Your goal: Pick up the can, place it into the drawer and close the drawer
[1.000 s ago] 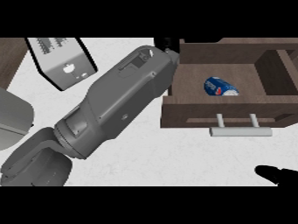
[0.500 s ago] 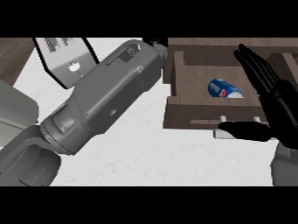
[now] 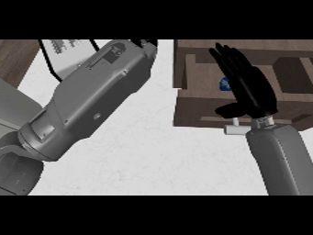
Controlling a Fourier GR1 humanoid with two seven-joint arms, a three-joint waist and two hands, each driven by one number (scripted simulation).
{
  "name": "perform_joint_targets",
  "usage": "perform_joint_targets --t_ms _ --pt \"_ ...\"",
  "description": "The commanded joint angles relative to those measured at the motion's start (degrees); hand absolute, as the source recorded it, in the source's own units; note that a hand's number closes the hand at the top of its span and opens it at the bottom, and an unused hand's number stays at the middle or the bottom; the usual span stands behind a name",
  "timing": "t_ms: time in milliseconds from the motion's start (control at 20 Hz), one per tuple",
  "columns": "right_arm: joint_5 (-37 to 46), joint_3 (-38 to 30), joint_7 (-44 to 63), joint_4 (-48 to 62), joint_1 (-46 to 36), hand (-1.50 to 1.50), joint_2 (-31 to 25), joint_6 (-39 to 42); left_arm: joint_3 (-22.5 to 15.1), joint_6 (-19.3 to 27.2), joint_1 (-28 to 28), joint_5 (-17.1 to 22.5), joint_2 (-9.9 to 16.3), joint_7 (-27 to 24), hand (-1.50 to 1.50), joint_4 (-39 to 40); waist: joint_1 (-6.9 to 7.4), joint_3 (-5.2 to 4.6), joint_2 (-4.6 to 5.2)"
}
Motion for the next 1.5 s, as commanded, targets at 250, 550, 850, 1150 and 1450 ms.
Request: perform_joint_targets --t_ms 250,550,850,1150,1450 --pt "7.04 -2.10 -1.34 25.96 -8.87 -1.50 1.95 -15.45 -0.32 2.86 6.04 -2.97 4.62 3.88 -1.50 -10.73 0.13 0.03 0.03" --pt "9.91 -5.22 -0.64 40.73 -17.88 -1.50 1.51 -22.97 0.05 3.19 5.02 -4.47 8.88 7.90 -1.50 -14.34 0.94 0.08 0.50" --pt "10.55 -8.25 -2.36 48.80 -19.75 -1.50 0.34 -32.80 -0.67 3.67 9.29 -5.61 10.16 9.05 -1.50 -19.37 1.65 0.11 0.60" --pt "11.16 -10.77 -1.48 56.72 -27.98 -1.50 -1.03 -35.20 1.07 1.45 11.09 -6.19 12.80 9.36 -1.50 -20.97 1.84 0.08 1.16" --pt "11.19 -12.73 -3.01 62.71 -32.80 -1.50 -3.26 -39.68 0.56 1.72 13.51 -7.45 16.40 12.11 -1.50 -26.11 2.61 0.10 1.13"
